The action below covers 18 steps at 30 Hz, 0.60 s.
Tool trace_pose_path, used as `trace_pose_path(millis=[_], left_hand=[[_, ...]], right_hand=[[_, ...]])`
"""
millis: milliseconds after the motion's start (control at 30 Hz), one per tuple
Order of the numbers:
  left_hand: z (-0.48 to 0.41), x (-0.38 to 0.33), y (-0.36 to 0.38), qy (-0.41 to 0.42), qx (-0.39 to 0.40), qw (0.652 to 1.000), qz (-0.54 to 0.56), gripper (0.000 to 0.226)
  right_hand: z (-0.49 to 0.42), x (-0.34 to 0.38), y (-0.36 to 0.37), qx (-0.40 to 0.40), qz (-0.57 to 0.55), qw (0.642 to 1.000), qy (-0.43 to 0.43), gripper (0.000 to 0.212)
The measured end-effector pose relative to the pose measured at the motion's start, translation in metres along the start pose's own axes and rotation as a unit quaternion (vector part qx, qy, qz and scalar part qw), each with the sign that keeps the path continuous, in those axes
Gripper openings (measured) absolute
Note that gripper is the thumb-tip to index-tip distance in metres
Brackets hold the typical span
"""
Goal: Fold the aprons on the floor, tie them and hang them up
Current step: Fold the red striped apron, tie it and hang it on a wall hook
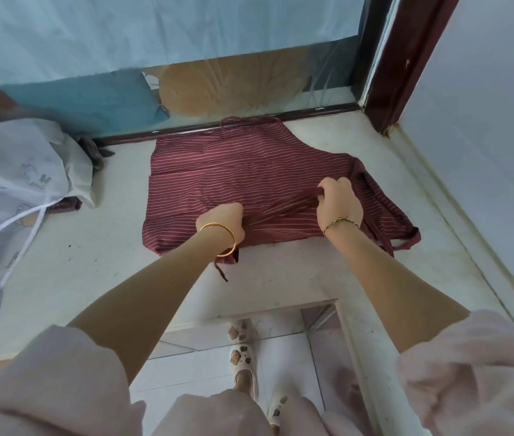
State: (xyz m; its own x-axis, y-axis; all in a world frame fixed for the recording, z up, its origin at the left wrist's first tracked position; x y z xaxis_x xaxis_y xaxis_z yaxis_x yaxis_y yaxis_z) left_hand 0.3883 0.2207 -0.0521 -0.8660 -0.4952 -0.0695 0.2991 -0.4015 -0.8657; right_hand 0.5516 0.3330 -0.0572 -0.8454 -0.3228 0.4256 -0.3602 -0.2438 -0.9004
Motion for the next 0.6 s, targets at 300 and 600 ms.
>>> trace_pose_path(millis=[300,600], left_hand=[[0.008,0.072,-0.029,-0.094,-0.065,0.992,-0.043,0.025],[0.025,0.078,-0.017,-0.079,0.343,0.928,-0.121,0.039]], right_hand=[[-0.011,-0.007,-0.004,0.0,0.006,1.0,0.026,0.033],[-0.021,0.003,-0.012,0.154,0.101,0.981,0.061,0.03]])
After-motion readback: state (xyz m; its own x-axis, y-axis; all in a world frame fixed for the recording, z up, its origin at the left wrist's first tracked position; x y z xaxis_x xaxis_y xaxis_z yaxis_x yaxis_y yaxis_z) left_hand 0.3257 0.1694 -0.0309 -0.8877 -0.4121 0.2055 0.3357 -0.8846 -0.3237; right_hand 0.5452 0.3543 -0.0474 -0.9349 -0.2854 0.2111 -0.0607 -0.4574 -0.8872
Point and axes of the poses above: each hand's wrist, its own z-axis away from the middle knuckle, its own y-axis out of the palm, x = y × z, the point moved 2 cm from there along -z, towards the middle knuckle, and after that the axes turned 11 degrees about x, right-handed, at the moved point
